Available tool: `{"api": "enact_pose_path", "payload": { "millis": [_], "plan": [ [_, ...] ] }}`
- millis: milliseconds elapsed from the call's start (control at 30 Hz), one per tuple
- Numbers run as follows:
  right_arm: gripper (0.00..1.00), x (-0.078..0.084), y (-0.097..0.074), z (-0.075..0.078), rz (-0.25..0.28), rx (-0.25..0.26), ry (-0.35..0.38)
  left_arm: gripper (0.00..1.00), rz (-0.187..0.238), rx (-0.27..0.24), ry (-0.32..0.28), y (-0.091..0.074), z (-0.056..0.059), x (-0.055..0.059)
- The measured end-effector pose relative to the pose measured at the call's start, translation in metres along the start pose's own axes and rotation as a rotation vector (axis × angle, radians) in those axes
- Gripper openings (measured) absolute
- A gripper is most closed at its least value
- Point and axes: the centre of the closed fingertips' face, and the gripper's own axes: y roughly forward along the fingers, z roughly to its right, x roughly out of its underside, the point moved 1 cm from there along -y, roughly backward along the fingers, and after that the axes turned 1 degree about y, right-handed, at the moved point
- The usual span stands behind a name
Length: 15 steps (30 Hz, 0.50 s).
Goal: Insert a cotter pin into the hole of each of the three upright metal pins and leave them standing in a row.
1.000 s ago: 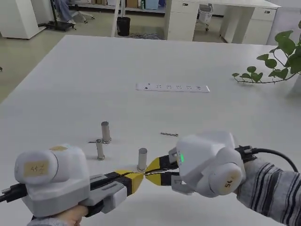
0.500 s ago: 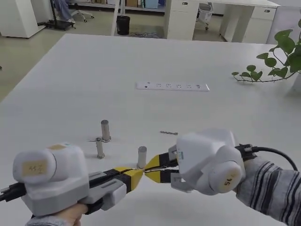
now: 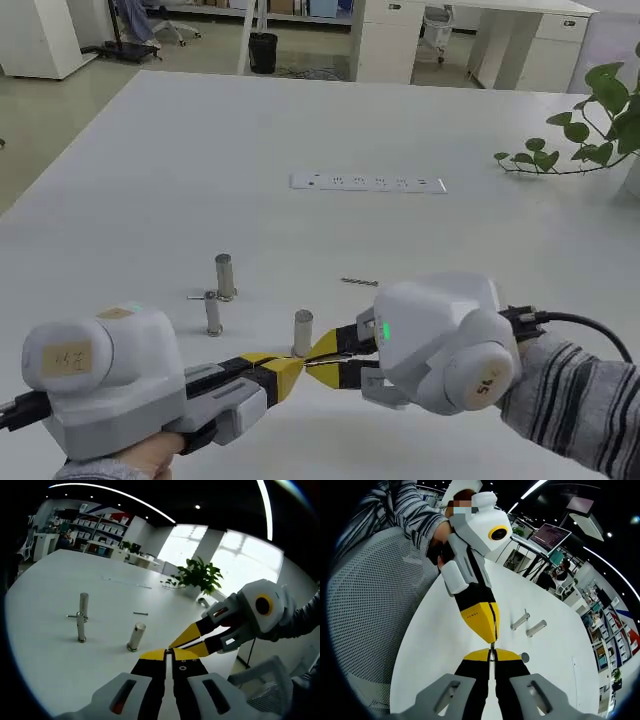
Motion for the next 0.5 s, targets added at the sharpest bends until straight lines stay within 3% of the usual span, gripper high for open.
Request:
{"api": "enact_pose_path", "payload": {
  "millis": [233, 500],
  "plan": [
    [0.00, 0.0002, -0.0003, 0.0005, -0.003, 0.005, 0.007, 0.00, 0.004, 0.009, 0.054, 0.0004, 0.0029, 0.0000],
    [0.00, 0.0042, -0.0015, 0.0026, 0.038, -0.022, 0.217, 0.00, -0.004, 0.044, 0.097, -0.0013, 0.0059, -0.0023]
  ]
}}
